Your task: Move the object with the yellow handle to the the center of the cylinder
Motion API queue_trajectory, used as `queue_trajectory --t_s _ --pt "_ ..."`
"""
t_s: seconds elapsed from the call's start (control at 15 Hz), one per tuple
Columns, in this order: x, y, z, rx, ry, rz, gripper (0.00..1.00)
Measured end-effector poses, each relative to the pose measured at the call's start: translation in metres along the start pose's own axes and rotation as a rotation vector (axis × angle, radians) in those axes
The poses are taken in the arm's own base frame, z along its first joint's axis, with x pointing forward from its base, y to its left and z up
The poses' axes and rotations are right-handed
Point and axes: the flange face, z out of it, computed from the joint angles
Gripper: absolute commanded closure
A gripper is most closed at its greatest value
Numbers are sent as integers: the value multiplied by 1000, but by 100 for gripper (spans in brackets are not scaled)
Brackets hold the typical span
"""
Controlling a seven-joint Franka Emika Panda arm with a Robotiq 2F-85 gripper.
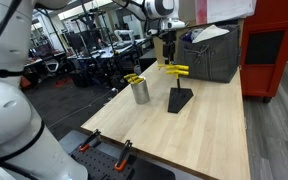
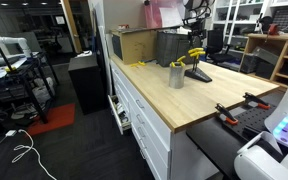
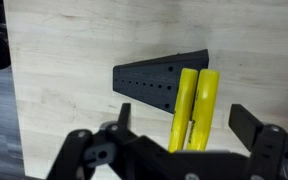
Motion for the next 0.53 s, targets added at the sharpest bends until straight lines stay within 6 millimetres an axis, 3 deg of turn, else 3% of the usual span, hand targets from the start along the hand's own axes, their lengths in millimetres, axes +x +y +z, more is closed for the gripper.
queue_trajectory --t_s 0.53 --pt "13 -29 20 -25 12 179 0"
